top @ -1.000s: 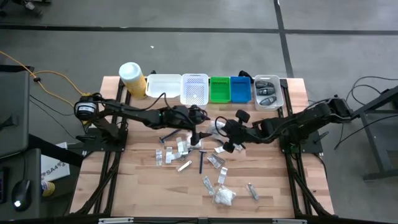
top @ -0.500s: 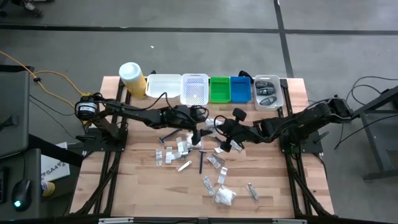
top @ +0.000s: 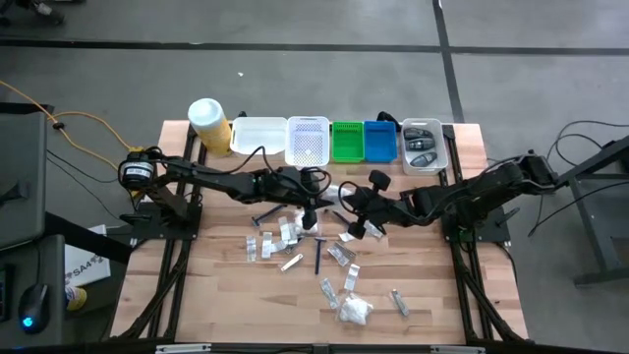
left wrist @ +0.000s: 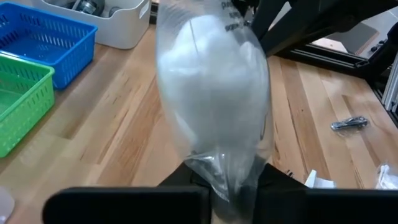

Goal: Pick & Place Travel size toiletries
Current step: Put the white cotton pack into the middle white bin

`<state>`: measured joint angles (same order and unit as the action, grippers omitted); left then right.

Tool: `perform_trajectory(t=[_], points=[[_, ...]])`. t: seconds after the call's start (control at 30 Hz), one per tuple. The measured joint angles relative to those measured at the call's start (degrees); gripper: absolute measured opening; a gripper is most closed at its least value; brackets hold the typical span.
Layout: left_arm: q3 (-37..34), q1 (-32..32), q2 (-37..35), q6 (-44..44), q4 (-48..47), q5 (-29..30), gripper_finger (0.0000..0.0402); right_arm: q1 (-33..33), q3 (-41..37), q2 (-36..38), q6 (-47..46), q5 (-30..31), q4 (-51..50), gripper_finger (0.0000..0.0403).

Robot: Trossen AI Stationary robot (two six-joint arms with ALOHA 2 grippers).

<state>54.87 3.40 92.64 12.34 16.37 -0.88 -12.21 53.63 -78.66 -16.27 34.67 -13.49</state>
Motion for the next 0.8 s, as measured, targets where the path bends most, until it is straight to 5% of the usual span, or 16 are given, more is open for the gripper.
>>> perform_trajectory(t=[0.23,0.6,0.8], points=[[0.0,0.79,-0.14,-1.84,-0.7,0.19,0.0013,-0.29,0.0,2.02,-2.49,0.81,-1.38,0.0017],[0.32,14.35,-1.83,-6.31,-6.34,1.53,0.0014,-4.87,0.09,13.29,-14.07,1.26,-15.63,0.0169],[2.18,21.79,-1.75,-5.74,-9.76,2.06,0.0014,-7.12,0.09,13.85,-15.48,1.29,-16.92,0.0202]])
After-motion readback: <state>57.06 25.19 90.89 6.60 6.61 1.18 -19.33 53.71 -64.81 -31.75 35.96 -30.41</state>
